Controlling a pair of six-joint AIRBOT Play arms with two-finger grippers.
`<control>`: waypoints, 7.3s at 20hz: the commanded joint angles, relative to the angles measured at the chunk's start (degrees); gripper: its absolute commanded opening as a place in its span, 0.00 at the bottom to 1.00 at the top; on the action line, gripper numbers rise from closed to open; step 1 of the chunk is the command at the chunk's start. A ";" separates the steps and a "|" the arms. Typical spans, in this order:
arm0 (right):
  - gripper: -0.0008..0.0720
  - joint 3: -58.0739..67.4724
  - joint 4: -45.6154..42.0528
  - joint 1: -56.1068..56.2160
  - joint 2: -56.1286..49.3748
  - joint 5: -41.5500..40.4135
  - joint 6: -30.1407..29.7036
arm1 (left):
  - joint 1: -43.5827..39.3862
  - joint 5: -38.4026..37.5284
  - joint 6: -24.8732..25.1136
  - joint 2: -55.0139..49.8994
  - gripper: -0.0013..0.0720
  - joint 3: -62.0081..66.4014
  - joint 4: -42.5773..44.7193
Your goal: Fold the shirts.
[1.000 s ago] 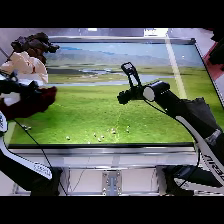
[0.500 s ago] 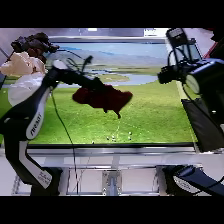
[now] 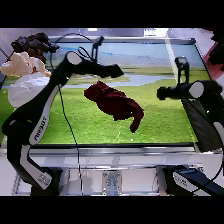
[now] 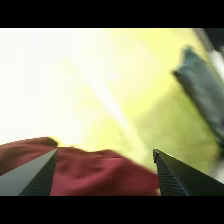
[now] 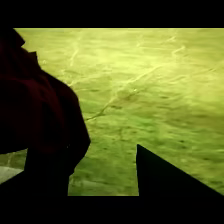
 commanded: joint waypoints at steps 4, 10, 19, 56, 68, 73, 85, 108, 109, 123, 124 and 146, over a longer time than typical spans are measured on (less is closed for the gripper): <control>0.68 -13.05 26.82 -0.26 -1.36 -4.35 -11.54 | 8.50 -11.78 -9.88 -2.69 0.98 2.58 34.34; 0.68 -13.03 27.50 0.61 -1.36 -5.35 -11.21 | -0.04 -7.45 -0.74 -8.96 0.98 2.58 41.09; 0.68 -13.03 27.50 0.61 -1.36 -7.93 -11.26 | -2.56 -0.46 -6.99 -12.55 0.93 2.58 40.22; 0.05 25.40 1.73 -4.90 29.35 8.46 -4.76 | -2.51 -27.69 -12.09 37.83 0.04 9.77 67.71; 0.05 12.52 10.10 -4.79 8.17 4.02 -8.52 | -5.01 -17.57 -13.25 27.54 0.04 -18.60 59.36; 0.05 6.05 10.75 -4.79 -10.93 -8.70 -8.76 | -2.84 -2.93 -18.88 8.46 0.04 -22.29 66.20; 0.70 6.40 18.18 -5.38 -17.88 -36.57 -8.41 | 5.33 10.56 -32.17 4.96 0.97 -1.16 70.23; 0.68 -42.32 36.72 -32.72 10.56 -1.25 -27.26 | 18.86 5.38 -22.47 51.95 0.96 -55.87 45.46; 0.68 -42.32 39.85 -32.72 9.27 -3.39 -29.81 | 18.86 5.38 -22.47 51.95 0.96 -55.87 45.46; 0.05 -39.36 57.44 -25.79 1.05 -1.60 -37.38 | 18.91 3.52 -20.46 51.95 0.96 -56.92 44.28; 0.05 -37.53 57.59 -25.77 1.79 0.81 -36.74 | 18.91 3.50 -20.72 51.95 0.96 -58.51 44.17; 0.05 -24.09 55.06 -25.79 13.73 8.28 -26.40 | 19.08 24.96 13.62 26.23 0.04 -69.51 -37.07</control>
